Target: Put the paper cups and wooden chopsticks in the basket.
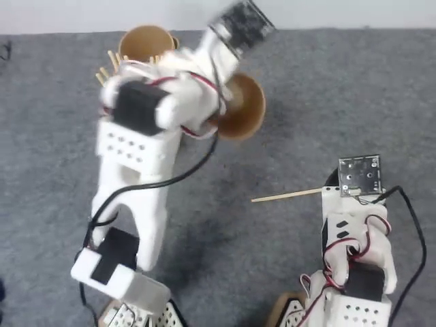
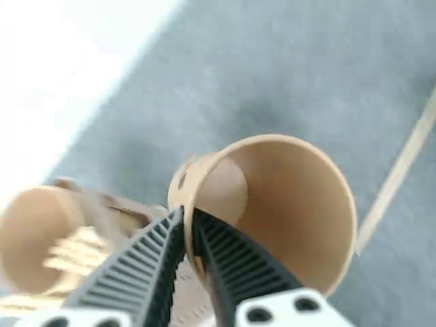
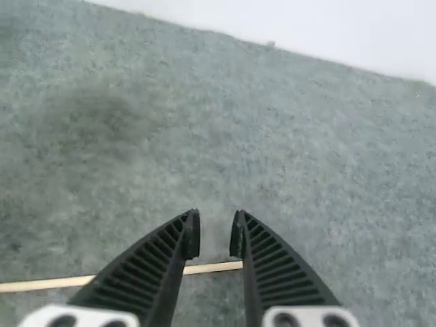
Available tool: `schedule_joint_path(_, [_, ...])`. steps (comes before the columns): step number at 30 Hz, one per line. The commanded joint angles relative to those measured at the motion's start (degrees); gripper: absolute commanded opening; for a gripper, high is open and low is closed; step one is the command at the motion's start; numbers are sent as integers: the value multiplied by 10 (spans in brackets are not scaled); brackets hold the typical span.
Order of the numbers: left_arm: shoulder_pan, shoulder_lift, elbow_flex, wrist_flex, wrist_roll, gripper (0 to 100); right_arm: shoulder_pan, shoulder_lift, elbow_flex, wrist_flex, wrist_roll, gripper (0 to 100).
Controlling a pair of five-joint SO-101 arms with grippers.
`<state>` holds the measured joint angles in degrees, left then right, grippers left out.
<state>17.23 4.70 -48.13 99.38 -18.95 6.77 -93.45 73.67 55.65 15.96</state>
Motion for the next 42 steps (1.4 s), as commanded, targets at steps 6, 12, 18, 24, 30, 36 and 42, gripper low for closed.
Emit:
schedule_joint_path(6, [-121, 14, -172, -54, 11, 9, -22, -6, 4, -15, -1, 92])
schedule_joint_path(12, [-167, 54, -174, -148, 57, 9, -22, -6, 5, -15, -1, 92])
schedule_joint_path(18, [-171, 105, -174, -215, 92, 9, -22, -6, 6, -15, -1, 92])
schedule_joint_path(24, [-215, 171, -174, -258, 161, 9, -22, -6, 6, -15, -1, 92])
schedule_joint_path(30, [-229, 222, -174, -253, 165, 9, -23, -6, 6, -15, -1, 92])
schedule_joint_path(36, [-233, 225, -175, -210, 208, 9, -23, -6, 6, -15, -1, 92])
schedule_joint_path(42, [-257, 225, -209, -138, 286, 9, -23, -6, 6, -15, -1, 92])
